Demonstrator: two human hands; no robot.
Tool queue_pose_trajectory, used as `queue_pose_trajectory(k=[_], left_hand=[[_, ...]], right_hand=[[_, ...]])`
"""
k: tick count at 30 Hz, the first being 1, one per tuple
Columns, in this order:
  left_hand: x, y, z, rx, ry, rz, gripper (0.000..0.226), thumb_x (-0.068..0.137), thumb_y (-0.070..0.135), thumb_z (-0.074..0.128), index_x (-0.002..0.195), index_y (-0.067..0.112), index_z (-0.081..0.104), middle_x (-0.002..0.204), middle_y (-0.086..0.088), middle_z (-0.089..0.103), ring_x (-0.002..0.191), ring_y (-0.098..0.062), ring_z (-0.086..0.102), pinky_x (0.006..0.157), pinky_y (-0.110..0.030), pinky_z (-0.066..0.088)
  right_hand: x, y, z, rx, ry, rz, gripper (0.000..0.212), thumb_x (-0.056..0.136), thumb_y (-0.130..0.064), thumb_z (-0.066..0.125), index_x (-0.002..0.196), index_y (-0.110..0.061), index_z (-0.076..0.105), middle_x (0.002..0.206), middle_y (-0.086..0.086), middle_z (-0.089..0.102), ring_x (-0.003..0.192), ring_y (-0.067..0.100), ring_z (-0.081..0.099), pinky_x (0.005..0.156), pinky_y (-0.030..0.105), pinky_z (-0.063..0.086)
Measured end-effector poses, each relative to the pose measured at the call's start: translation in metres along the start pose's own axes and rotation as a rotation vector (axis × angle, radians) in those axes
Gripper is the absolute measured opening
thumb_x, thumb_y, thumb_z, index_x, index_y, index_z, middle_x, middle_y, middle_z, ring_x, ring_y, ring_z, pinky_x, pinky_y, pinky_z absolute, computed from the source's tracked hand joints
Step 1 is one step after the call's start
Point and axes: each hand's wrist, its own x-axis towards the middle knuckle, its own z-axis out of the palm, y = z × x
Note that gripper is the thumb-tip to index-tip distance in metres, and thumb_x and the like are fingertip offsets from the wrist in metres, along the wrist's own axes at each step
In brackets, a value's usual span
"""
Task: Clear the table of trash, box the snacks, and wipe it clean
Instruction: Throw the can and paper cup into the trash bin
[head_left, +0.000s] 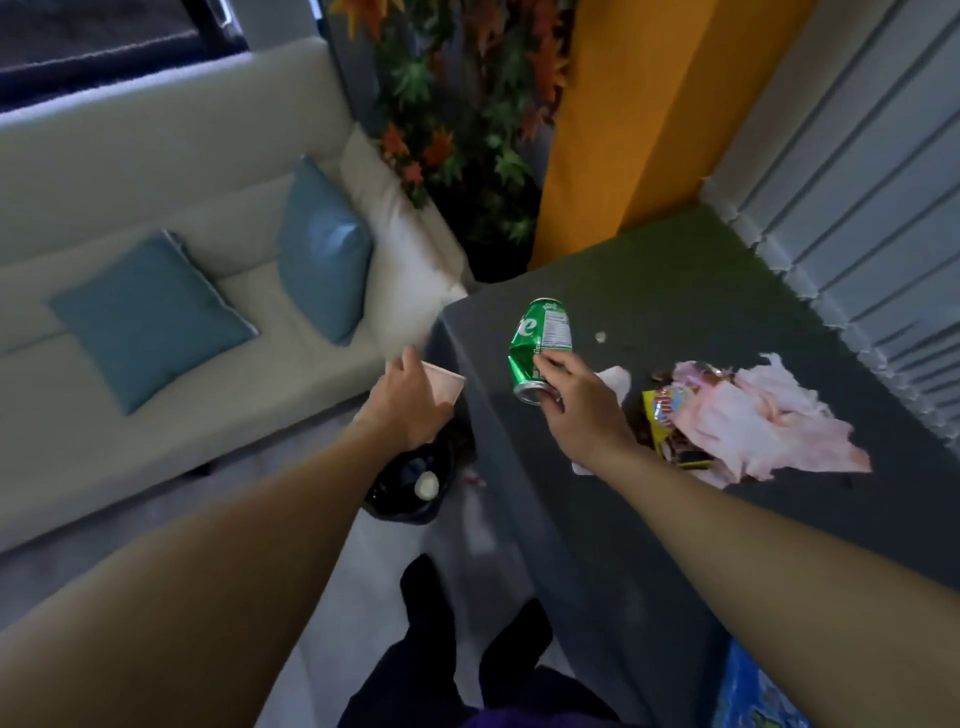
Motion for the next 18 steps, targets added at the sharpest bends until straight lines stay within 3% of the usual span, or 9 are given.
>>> queue_pose_trajectory(k=[6, 10, 18], left_hand=[[0.010, -0.065, -0.002, -0.053, 0.001, -0.114, 0.067, 0.082, 0.035, 0.072, 0.126, 0.001, 0.036, 0.126, -0.022, 0.048, 0.115, -0.043, 0.051, 0.090, -0.042, 0.041], [0.020, -0.104, 0.004, -0.047, -0.027, -0.181, 0.071, 0.083, 0.032, 0.071, 0.132, -0.002, 0.034, 0.130, -0.023, 0.045, 0.118, -0.041, 0.049, 0.092, -0.040, 0.041], [0.056, -0.156, 0.038, -0.105, -0.073, -0.261, 0.066, 0.084, 0.030, 0.071, 0.130, -0.002, 0.035, 0.132, -0.023, 0.041, 0.115, -0.046, 0.050, 0.083, -0.038, 0.036]], right_hand=[[0.026, -0.038, 0.054, -0.020, -0.120, -0.095, 0.048, 0.094, -0.009, 0.057, 0.142, -0.011, 0.051, 0.146, -0.001, 0.047, 0.129, 0.023, 0.050, 0.108, 0.031, 0.038], [0.034, -0.054, 0.090, -0.050, -0.208, -0.146, 0.051, 0.090, -0.003, 0.058, 0.141, -0.008, 0.052, 0.145, 0.004, 0.049, 0.127, 0.029, 0.052, 0.107, 0.039, 0.042], [0.045, -0.044, 0.163, -0.067, -0.351, -0.068, 0.052, 0.093, -0.004, 0.056, 0.143, -0.010, 0.049, 0.148, 0.001, 0.045, 0.128, 0.028, 0.051, 0.109, 0.040, 0.041]])
